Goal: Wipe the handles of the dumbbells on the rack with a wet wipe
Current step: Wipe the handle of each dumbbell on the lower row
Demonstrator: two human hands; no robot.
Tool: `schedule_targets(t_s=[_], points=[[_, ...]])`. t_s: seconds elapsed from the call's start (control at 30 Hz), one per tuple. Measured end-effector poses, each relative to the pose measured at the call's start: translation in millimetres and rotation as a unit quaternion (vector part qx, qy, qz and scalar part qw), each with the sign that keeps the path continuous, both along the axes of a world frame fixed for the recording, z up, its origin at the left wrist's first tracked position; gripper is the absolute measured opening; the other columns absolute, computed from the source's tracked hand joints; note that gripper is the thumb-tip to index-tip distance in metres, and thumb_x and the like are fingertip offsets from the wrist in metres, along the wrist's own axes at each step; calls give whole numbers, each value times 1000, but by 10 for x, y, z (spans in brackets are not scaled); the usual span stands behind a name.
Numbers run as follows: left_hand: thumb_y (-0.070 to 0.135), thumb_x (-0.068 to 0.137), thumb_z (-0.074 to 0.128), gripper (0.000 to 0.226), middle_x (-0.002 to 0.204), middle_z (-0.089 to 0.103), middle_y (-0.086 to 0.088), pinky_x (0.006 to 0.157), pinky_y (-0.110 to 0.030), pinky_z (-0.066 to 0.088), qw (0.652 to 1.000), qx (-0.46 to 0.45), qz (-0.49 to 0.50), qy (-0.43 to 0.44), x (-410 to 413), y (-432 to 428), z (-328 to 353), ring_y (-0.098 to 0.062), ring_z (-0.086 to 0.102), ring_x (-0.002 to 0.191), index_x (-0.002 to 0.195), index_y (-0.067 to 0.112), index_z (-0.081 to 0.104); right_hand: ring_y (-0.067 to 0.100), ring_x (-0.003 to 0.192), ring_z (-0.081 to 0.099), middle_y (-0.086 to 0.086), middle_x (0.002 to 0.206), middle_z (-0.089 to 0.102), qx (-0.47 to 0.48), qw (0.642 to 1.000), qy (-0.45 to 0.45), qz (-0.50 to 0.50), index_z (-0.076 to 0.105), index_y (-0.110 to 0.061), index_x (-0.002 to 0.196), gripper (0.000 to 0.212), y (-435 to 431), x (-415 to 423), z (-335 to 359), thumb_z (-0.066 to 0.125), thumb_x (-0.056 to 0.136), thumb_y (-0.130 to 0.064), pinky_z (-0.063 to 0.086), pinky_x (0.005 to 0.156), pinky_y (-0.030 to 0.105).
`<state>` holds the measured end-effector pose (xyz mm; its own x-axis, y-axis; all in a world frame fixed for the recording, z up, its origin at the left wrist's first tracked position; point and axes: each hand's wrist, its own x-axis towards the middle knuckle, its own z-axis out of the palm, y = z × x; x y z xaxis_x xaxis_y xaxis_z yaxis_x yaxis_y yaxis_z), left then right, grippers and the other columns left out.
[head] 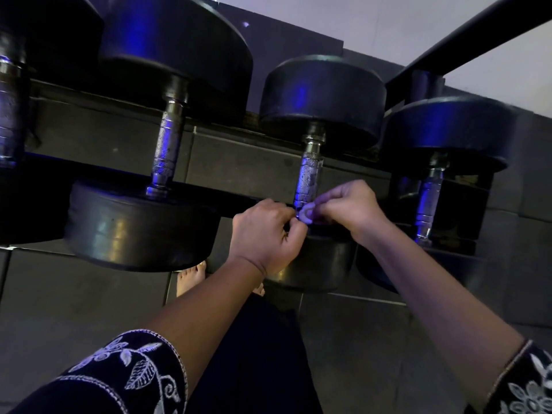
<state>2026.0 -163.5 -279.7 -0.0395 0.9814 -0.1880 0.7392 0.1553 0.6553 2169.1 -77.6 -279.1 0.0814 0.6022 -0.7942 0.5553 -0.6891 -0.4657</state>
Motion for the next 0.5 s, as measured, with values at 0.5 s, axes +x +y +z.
schedule_targets(t_s=[0.5], points=[[39,77,34,37,60,56,5,52,-25,21,1000,18,8,-4,10,4,5,-17,58,71,56,18,55,17,64,65,3,62,68,156,973,-145,88,73,-14,61,8,-98,-152,128,78,59,-10,54,59,27]])
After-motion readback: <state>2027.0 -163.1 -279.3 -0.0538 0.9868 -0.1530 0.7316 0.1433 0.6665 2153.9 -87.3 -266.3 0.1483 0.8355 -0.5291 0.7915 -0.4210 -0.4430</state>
